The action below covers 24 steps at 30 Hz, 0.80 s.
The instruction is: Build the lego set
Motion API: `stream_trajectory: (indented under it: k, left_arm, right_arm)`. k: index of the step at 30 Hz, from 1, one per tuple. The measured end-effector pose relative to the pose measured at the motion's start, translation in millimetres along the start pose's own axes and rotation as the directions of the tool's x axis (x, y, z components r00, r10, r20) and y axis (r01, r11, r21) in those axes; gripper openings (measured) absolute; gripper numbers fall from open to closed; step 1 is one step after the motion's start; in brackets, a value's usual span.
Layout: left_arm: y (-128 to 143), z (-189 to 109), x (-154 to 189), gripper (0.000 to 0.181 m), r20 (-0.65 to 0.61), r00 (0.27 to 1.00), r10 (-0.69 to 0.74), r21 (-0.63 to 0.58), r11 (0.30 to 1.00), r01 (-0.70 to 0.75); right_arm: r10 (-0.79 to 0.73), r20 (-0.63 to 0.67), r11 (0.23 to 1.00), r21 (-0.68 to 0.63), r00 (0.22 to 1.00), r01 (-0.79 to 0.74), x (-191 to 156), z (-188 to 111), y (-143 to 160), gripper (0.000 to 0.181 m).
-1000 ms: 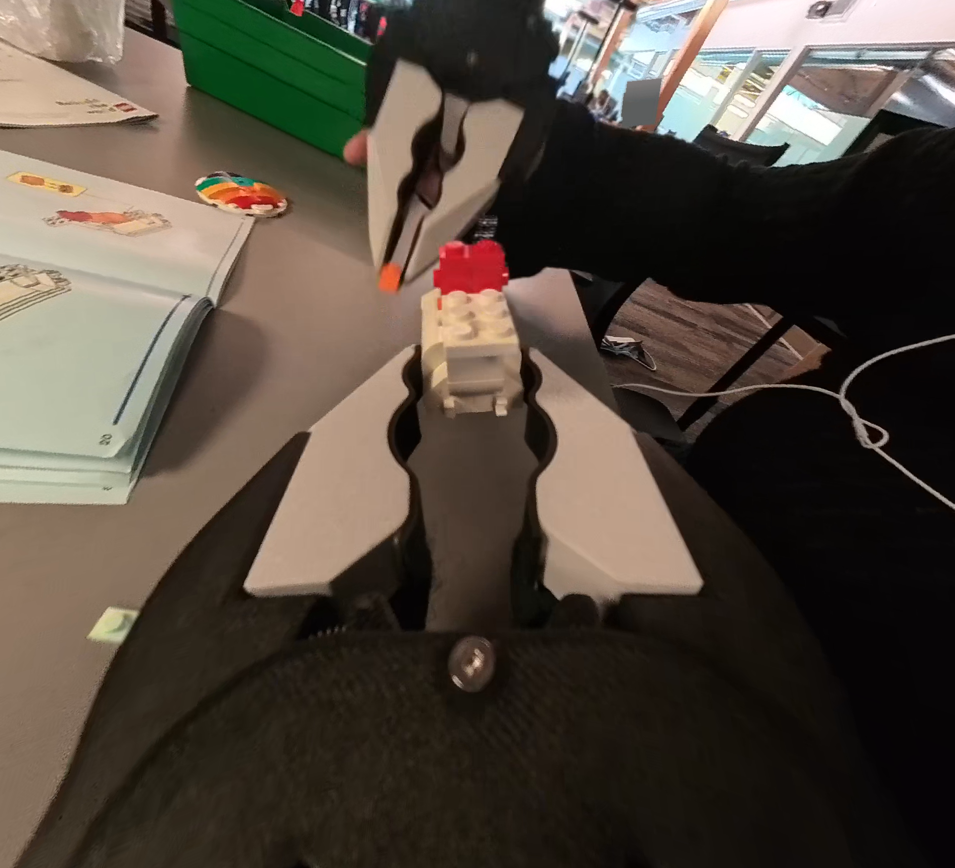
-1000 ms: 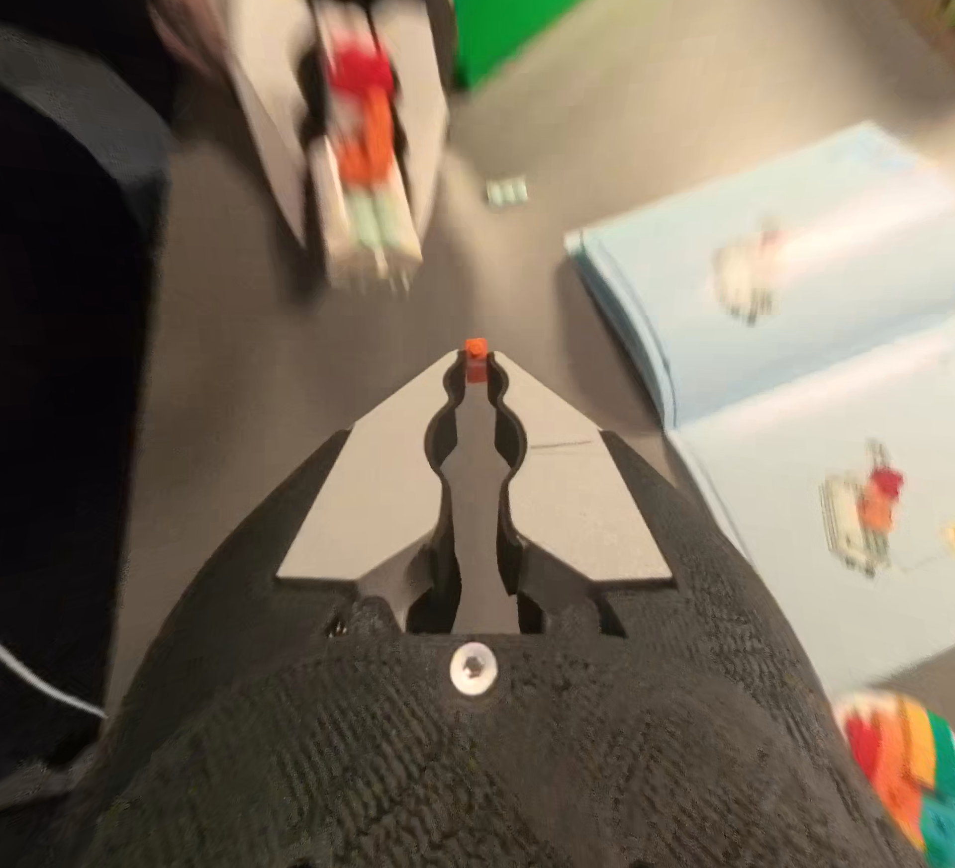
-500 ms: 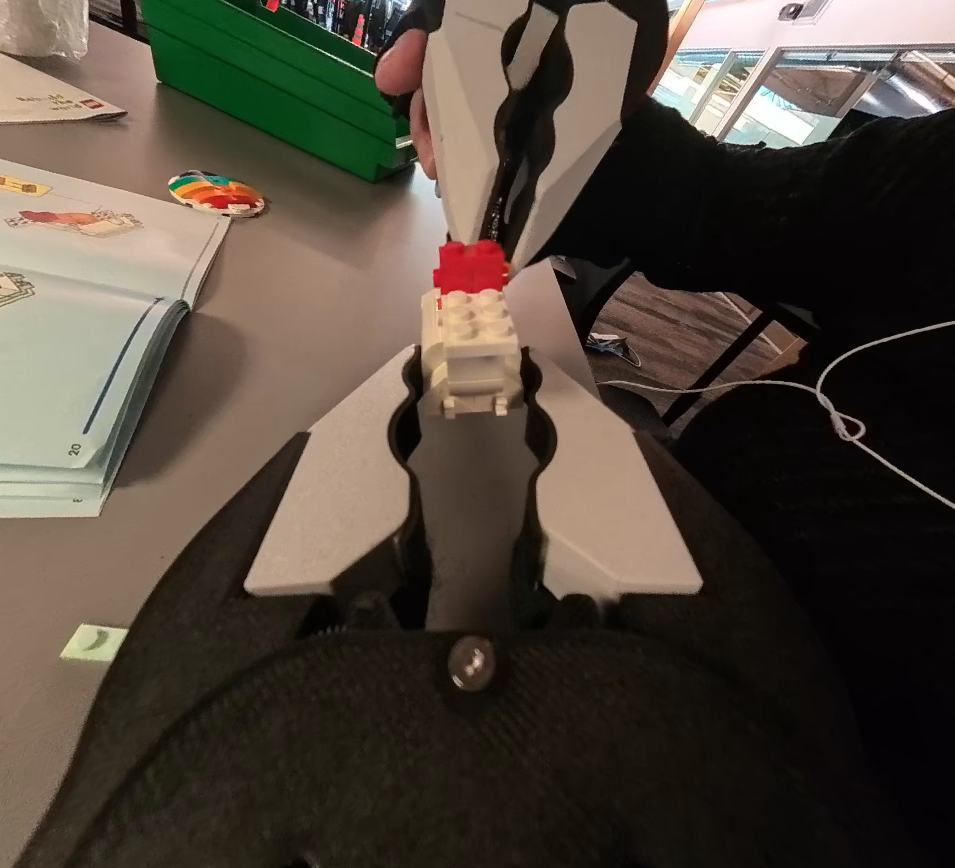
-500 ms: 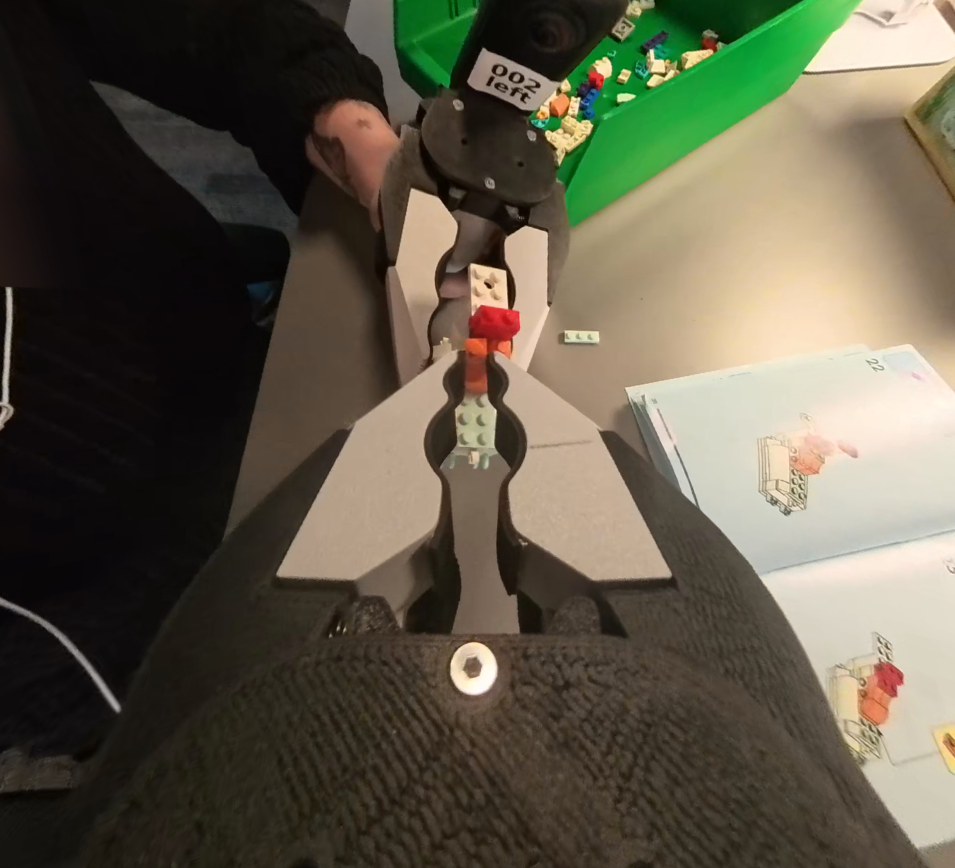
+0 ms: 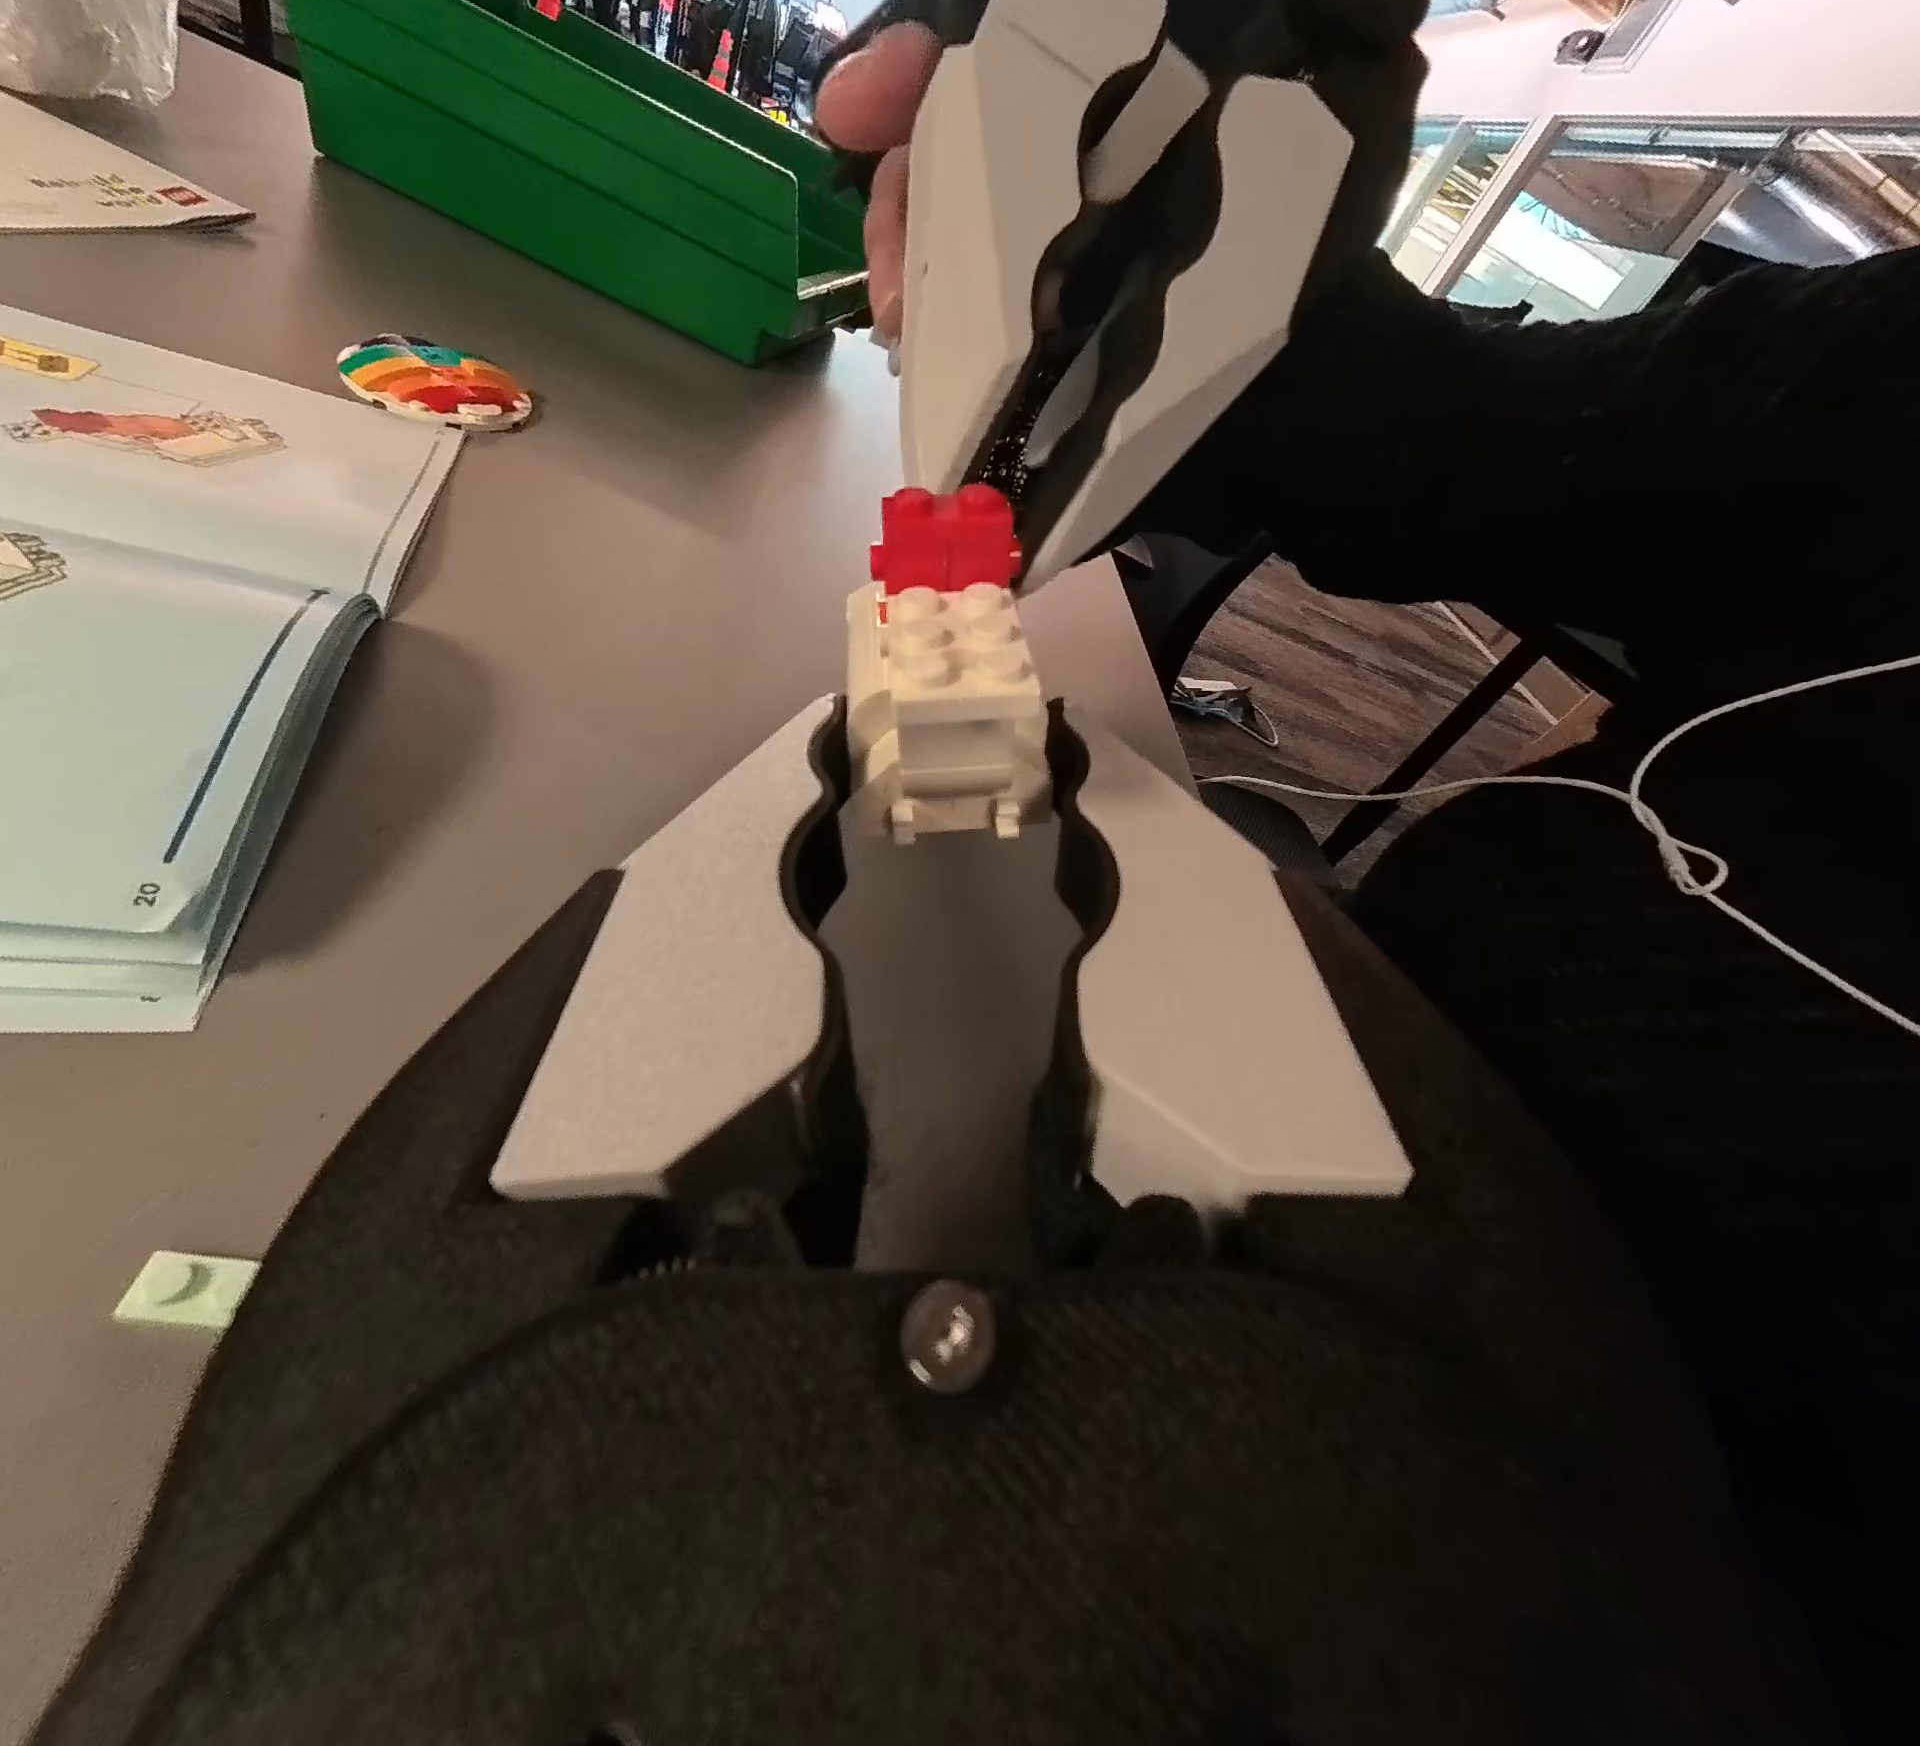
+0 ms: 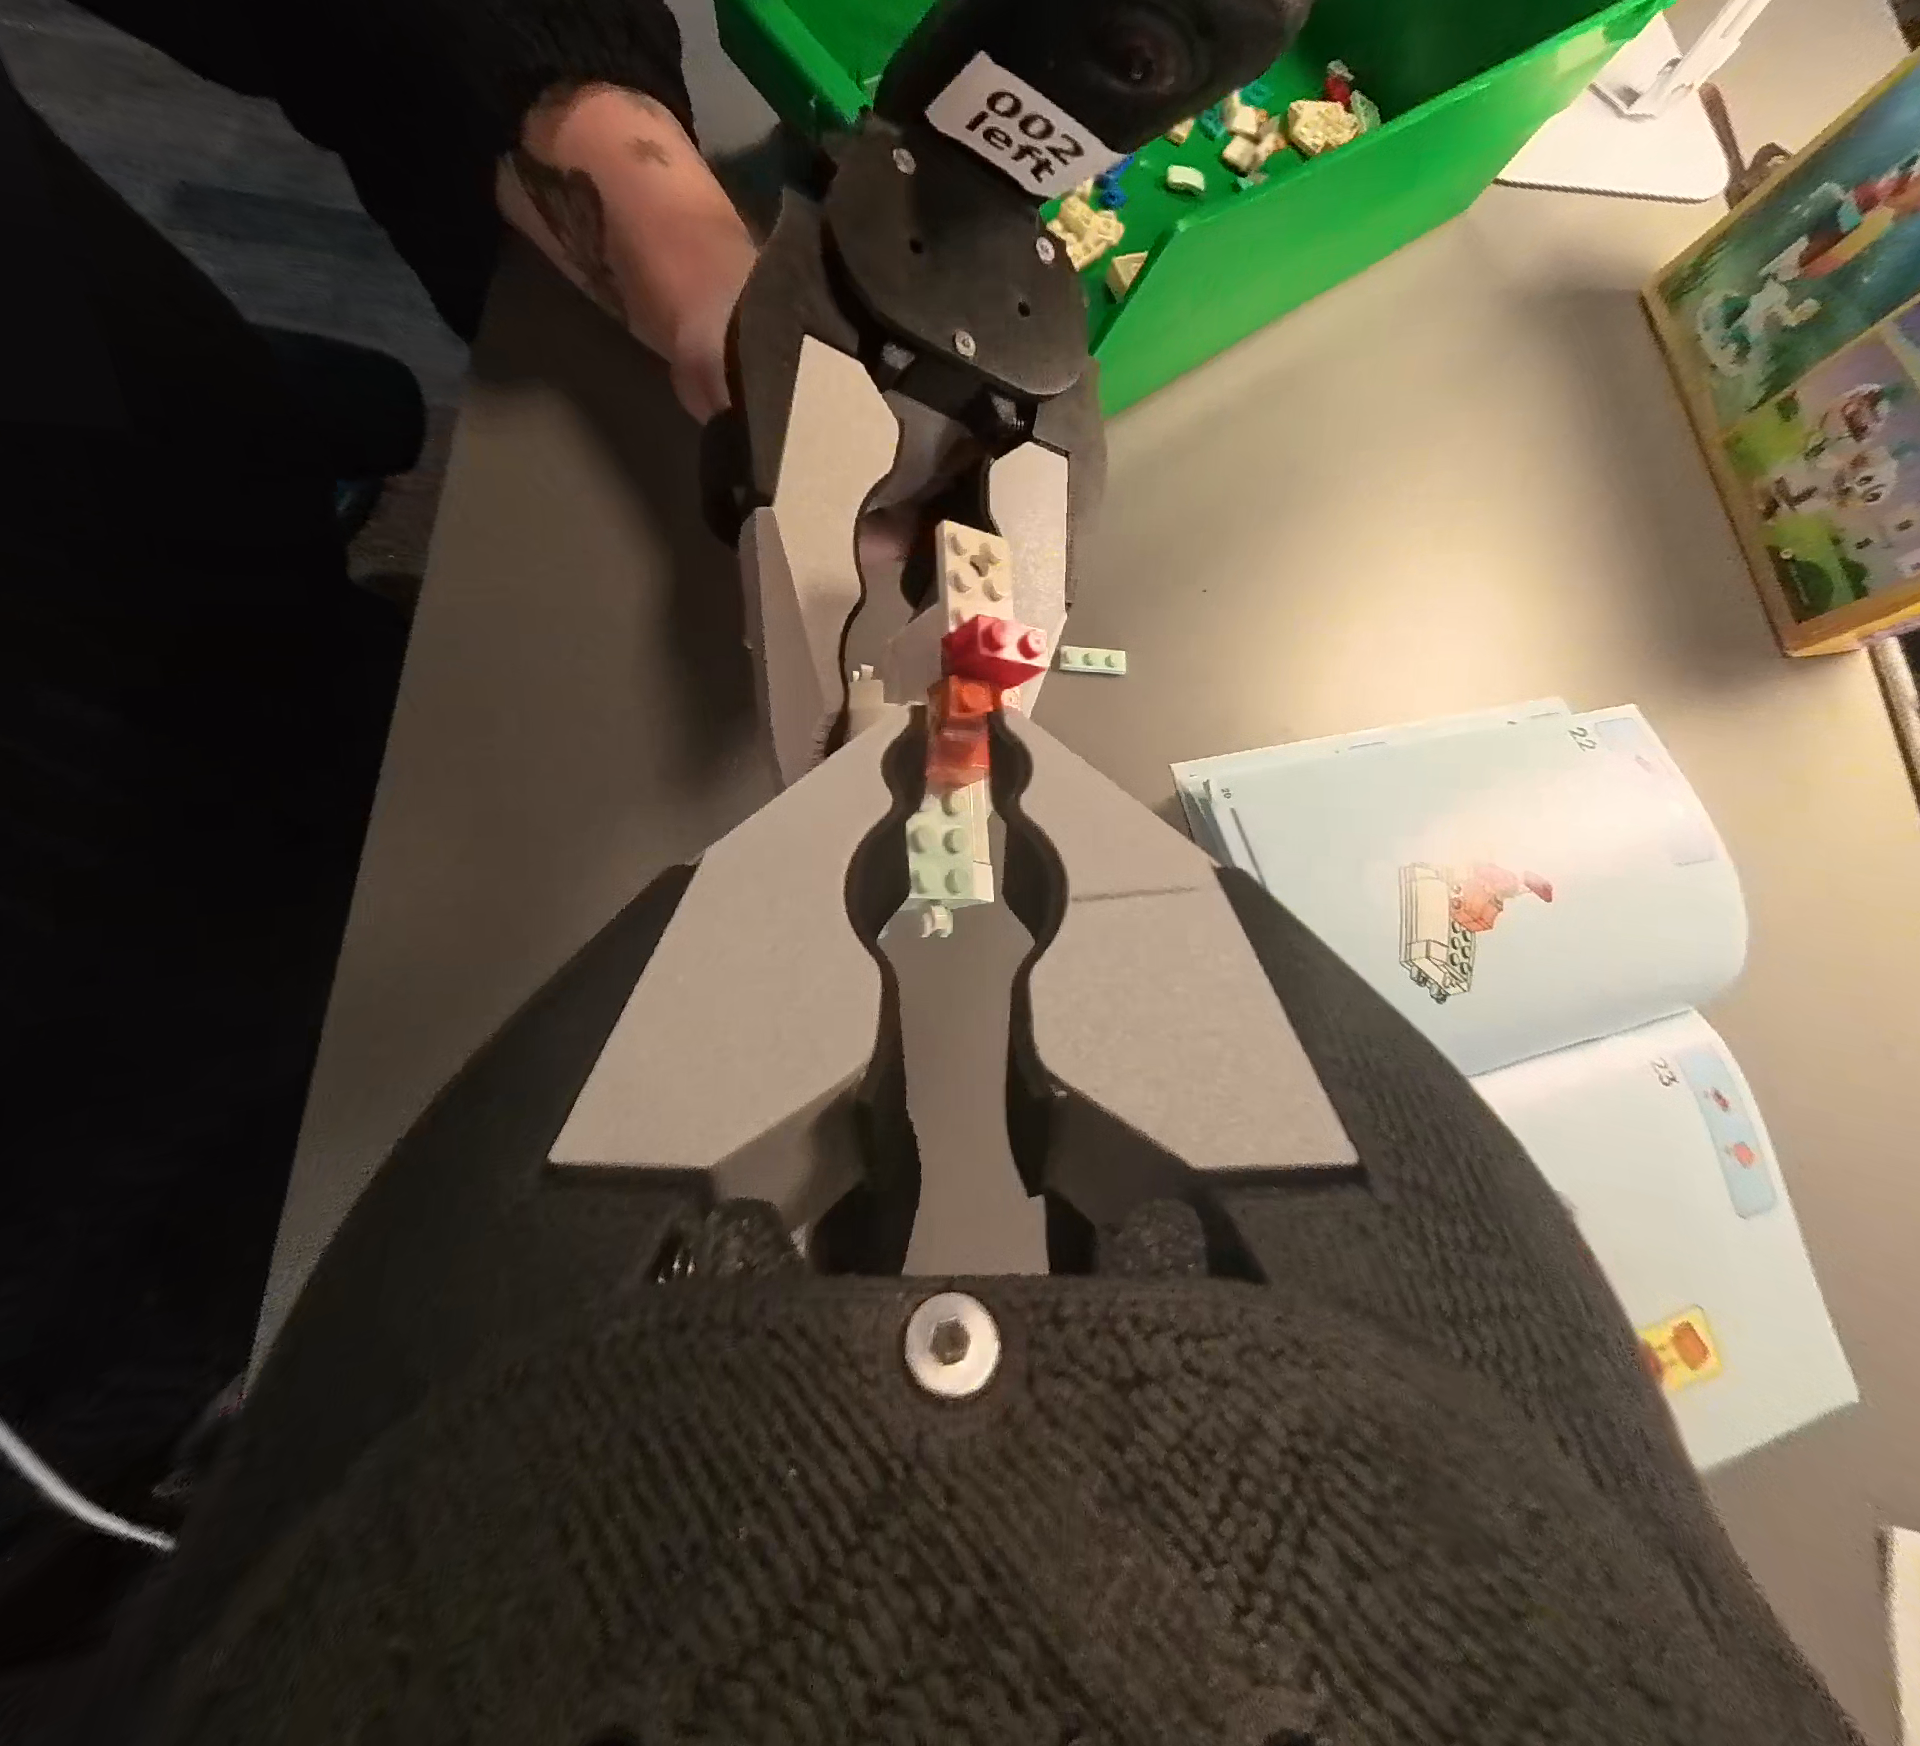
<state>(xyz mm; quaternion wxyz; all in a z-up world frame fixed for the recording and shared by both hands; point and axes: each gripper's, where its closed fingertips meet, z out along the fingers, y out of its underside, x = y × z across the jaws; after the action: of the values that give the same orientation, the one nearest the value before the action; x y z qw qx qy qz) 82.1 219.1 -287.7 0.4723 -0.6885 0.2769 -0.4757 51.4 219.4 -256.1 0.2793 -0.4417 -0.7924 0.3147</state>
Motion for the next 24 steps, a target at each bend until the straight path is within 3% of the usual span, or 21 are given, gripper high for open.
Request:
stream_trajectory:
  k: [4,10,12,16,20,24]
  left_arm:
    - [-1.6,-1.2,-0.5,0.036,-0.006,1.0,-0.015,0.012,1.0,0.016]
    - [-4.1,-2.9,-2.1,0.036,-0.017,0.999,-0.049,0.034,0.998,0.049]
    - [-4.4,-3.4,-3.8,0.036,-0.017,0.998,-0.068,0.039,0.997,0.069]
    - [-6.6,-4.0,-2.7,0.036,-0.049,0.992,-0.113,0.059,0.991,0.116]
    - [-7.3,-4.6,-2.6,0.036,-0.056,0.991,-0.124,0.065,0.99,0.127]
    - [-6.3,-3.7,-1.2,0.036,-0.063,0.99,-0.126,0.058,0.99,0.13]
  right_arm:
    - [-0.013,-0.022,1.0,-0.007,1.0,0.013,-1.2,0.3,0.1,0.018]
    - [-0.167,-0.152,0.986,-0.043,0.974,0.163,0.8,-1.7,8.3,0.059]
    - [-0.297,-0.242,0.955,-0.083,0.924,0.285,2.3,-0.1,10.3,0.069]
    - [-0.547,-0.368,0.836,-0.204,0.752,0.509,-1.4,7.6,8.0,0.074]
    - [-0.668,-0.387,0.744,-0.333,0.635,0.58,0.0,15.9,12.7,0.076]
    - [-0.706,-0.403,0.708,-0.396,0.583,0.584,7.1,18.5,14.6,0.073]
